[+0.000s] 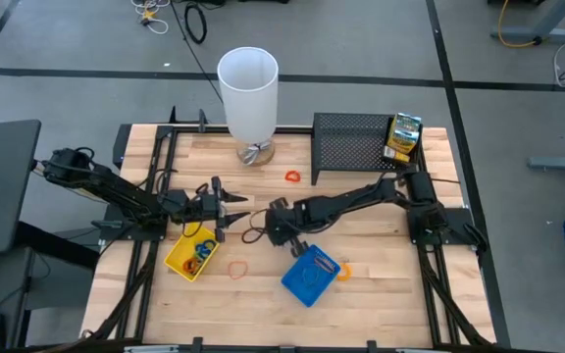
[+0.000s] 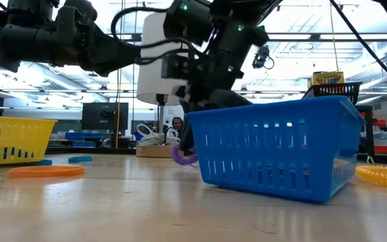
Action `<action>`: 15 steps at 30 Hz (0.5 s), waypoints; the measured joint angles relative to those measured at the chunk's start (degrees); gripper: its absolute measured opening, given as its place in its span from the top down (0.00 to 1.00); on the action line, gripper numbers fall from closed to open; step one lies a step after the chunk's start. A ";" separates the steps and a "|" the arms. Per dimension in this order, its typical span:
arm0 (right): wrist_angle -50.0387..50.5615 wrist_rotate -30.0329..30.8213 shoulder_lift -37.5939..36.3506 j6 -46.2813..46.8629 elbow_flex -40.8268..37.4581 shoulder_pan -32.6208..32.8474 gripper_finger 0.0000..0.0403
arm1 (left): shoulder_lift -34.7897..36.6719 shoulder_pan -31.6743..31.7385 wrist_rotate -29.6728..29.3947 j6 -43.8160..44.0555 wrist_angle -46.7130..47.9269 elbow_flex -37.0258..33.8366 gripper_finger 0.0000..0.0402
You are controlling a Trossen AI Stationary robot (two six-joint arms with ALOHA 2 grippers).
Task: Pick & Place Office Desk Supplies
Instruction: Put the purple spring keychain into the yellow bin
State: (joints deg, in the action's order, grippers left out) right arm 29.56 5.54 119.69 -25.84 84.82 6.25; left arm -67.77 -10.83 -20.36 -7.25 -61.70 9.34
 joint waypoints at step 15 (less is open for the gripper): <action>-5.56 19.83 -12.73 0.55 0.03 0.25 1.00 | 0.04 0.02 -0.61 6.80 -0.96 0.00 0.53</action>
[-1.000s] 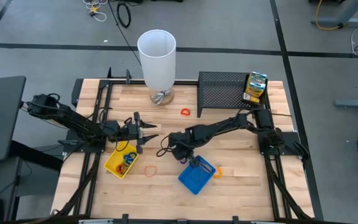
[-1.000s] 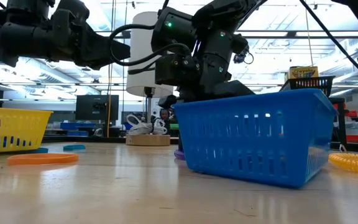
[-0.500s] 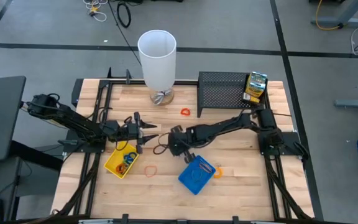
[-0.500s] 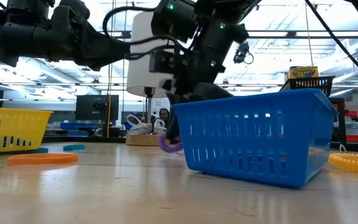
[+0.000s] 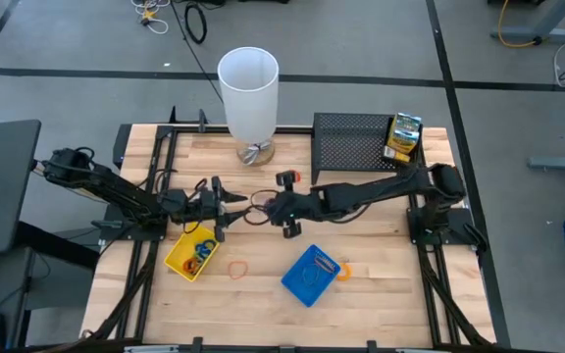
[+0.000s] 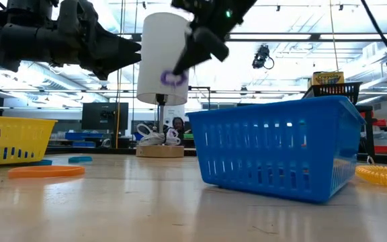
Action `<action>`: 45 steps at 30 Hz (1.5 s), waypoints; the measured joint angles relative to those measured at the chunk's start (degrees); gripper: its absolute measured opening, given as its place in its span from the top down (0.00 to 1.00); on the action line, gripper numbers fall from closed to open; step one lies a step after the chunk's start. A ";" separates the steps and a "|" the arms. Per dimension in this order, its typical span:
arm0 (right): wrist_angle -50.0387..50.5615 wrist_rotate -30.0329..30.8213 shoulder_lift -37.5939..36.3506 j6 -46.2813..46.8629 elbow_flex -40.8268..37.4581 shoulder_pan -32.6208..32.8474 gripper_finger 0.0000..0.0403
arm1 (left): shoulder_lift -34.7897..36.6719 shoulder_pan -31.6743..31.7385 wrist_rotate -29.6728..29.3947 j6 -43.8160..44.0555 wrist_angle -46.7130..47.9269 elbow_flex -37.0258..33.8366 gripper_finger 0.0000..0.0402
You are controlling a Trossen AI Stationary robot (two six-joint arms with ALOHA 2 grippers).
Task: Pick & Place Office Desk Supplies
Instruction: Put the purple spring keychain into the yellow bin
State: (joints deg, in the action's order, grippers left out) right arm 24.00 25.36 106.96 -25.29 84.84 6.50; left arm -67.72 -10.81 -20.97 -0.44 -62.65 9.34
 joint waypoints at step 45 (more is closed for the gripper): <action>-7.92 5.84 -1.95 -5.58 0.06 2.34 1.00 | -7.93 3.28 -0.70 7.46 6.69 9.20 0.55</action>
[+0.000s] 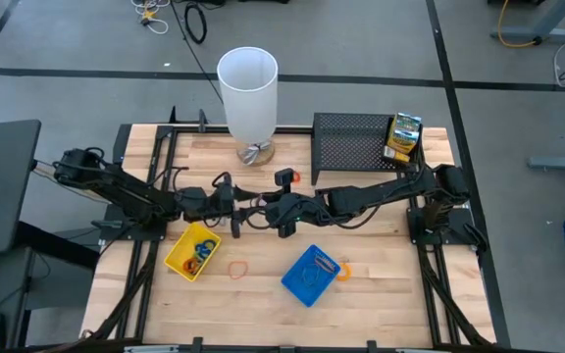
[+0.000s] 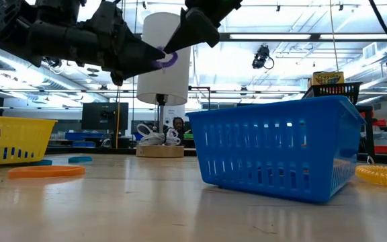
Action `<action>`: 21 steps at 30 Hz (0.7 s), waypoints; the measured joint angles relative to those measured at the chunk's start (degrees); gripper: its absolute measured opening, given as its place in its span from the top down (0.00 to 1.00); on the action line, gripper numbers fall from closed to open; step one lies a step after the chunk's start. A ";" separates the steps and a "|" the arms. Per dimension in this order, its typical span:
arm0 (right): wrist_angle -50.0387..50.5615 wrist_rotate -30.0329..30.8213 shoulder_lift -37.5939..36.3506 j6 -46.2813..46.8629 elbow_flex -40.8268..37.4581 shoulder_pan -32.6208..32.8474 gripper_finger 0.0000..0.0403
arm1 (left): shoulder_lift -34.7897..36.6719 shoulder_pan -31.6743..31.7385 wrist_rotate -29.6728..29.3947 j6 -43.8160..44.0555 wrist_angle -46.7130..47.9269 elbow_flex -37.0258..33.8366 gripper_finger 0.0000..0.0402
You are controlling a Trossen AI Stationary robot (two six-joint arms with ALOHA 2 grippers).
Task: Pick & Place Office Desk Supplies
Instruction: Put the purple spring keychain into the yellow bin
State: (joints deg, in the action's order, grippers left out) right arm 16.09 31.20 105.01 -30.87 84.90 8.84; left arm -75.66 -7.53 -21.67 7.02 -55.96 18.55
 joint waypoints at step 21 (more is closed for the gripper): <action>-2.85 -17.46 -0.41 6.50 0.00 -0.42 0.71 | 5.19 -2.11 2.17 -0.68 13.17 -0.01 0.96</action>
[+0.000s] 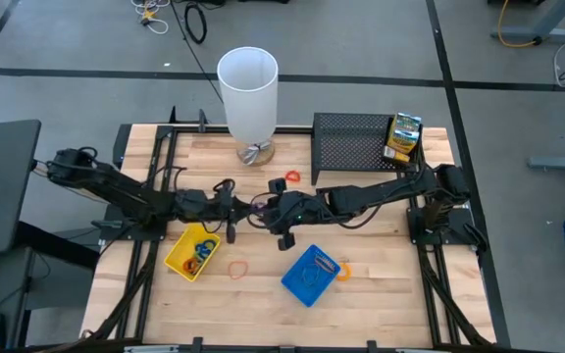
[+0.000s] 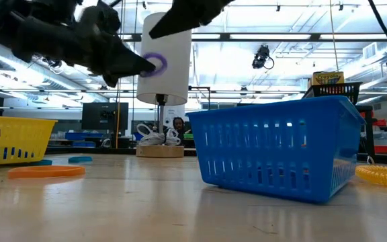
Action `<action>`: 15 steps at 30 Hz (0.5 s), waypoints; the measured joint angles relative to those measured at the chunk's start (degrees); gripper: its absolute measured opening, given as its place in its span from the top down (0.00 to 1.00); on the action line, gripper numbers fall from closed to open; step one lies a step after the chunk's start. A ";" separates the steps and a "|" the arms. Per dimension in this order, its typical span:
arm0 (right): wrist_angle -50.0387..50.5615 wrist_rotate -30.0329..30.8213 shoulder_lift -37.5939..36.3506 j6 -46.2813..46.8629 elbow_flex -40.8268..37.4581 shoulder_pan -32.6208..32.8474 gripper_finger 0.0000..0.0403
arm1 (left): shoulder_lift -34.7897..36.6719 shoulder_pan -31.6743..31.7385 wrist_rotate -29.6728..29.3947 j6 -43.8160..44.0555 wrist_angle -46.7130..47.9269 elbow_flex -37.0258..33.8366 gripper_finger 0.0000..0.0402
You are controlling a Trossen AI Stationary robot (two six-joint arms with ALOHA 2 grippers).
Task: Pick & Place Office Desk Supplies
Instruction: Put the purple spring keychain into the yellow bin
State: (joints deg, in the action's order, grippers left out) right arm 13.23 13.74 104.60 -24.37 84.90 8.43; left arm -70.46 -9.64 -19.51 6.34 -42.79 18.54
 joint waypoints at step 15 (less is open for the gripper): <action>3.74 -8.00 -1.51 1.19 -0.02 -0.31 0.46 | 13.93 -15.43 -10.56 24.70 70.22 17.99 0.97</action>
State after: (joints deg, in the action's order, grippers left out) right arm 16.98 5.74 103.09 -23.19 84.88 8.12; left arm -56.54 -25.07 -30.06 31.04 27.43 36.52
